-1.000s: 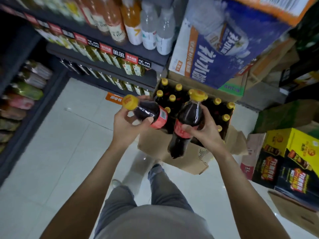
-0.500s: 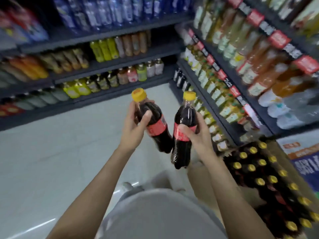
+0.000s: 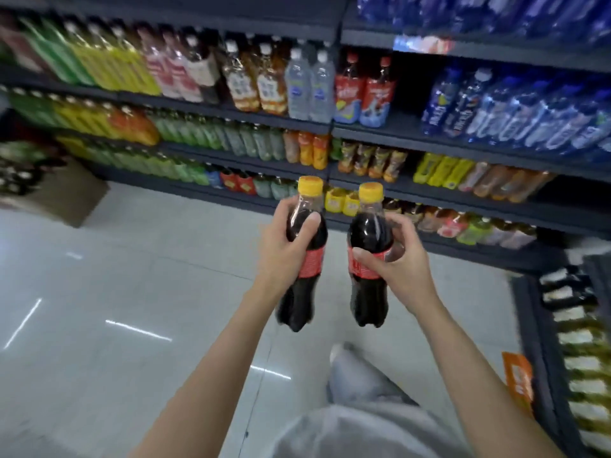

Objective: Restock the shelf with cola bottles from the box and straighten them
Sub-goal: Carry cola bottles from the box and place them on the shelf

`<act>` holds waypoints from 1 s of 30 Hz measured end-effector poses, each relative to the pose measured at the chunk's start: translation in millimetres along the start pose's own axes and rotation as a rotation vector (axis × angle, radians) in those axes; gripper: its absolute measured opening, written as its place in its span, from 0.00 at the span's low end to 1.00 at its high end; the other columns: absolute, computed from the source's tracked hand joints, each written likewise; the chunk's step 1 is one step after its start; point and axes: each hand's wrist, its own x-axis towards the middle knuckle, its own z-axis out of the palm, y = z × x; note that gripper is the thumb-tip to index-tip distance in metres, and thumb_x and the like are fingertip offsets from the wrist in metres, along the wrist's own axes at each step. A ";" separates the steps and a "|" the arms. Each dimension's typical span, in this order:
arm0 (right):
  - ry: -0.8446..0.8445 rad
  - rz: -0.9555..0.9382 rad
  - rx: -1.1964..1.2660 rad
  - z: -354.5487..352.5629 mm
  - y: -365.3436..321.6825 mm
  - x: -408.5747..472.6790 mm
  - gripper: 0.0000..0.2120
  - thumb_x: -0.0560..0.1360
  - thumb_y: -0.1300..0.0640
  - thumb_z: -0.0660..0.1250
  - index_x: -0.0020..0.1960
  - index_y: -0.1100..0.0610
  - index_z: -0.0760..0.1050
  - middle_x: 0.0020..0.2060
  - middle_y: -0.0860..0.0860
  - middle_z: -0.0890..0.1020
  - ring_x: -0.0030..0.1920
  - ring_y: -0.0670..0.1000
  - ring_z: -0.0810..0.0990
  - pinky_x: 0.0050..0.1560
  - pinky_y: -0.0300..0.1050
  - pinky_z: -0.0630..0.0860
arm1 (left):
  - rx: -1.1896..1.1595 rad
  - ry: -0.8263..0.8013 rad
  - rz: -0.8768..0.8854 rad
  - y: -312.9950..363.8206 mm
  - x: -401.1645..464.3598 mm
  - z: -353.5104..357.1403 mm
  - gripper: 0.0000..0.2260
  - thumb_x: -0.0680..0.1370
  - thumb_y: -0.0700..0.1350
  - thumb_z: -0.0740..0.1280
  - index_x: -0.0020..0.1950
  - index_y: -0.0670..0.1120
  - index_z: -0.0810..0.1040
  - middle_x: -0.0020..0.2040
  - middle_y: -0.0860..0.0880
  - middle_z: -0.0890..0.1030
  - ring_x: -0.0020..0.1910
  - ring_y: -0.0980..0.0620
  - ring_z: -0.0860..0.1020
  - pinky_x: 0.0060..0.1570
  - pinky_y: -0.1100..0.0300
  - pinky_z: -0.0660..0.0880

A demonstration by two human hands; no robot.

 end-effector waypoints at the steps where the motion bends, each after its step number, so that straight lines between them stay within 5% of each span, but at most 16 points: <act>1: -0.023 -0.025 0.003 18.2 -5.7 24.9 0.28 0.64 0.63 0.78 0.59 0.53 0.69 0.48 0.42 0.80 0.45 0.36 0.78 0.47 0.35 0.74 | 0.030 0.037 -0.007 -8.8 21.5 -15.1 0.09 0.71 0.60 0.62 0.48 0.58 0.72 0.37 0.62 0.78 0.38 0.62 0.75 0.43 0.61 0.71; 7: -0.121 -0.177 0.032 122.9 -40.1 185.5 0.27 0.65 0.62 0.78 0.58 0.52 0.68 0.50 0.41 0.78 0.48 0.32 0.77 0.46 0.27 0.71 | 0.246 0.219 0.055 -53.0 161.0 -102.8 0.12 0.73 0.61 0.60 0.51 0.56 0.71 0.41 0.56 0.78 0.41 0.60 0.76 0.44 0.60 0.72; 13: -0.103 -0.279 0.047 213.2 -99.2 340.4 0.29 0.66 0.59 0.78 0.59 0.46 0.67 0.53 0.39 0.77 0.51 0.31 0.76 0.48 0.27 0.70 | 0.443 0.320 0.348 -65.5 311.0 -178.2 0.15 0.74 0.54 0.64 0.55 0.47 0.73 0.45 0.54 0.75 0.43 0.55 0.74 0.44 0.65 0.69; 20: 0.140 -0.442 0.018 281.6 -163.3 480.2 0.31 0.65 0.57 0.79 0.59 0.43 0.65 0.57 0.43 0.76 0.57 0.39 0.75 0.56 0.30 0.70 | 0.323 0.369 0.779 -70.1 494.0 -246.0 0.17 0.78 0.58 0.60 0.56 0.46 0.69 0.47 0.56 0.71 0.46 0.59 0.70 0.48 0.69 0.67; 26: 0.364 -0.496 0.006 332.3 -200.1 565.9 0.30 0.66 0.57 0.78 0.62 0.50 0.65 0.54 0.40 0.76 0.54 0.33 0.75 0.52 0.29 0.71 | 0.141 0.324 0.829 -61.3 626.5 -268.1 0.18 0.77 0.56 0.63 0.59 0.44 0.70 0.50 0.53 0.72 0.50 0.57 0.72 0.52 0.68 0.67; 30: 0.462 -0.447 -0.050 353.6 -207.8 620.3 0.30 0.63 0.50 0.79 0.59 0.43 0.67 0.56 0.49 0.79 0.54 0.48 0.80 0.55 0.53 0.78 | 0.093 0.219 0.685 -61.7 684.7 -260.1 0.24 0.75 0.54 0.64 0.62 0.36 0.72 0.53 0.45 0.77 0.54 0.47 0.76 0.54 0.58 0.71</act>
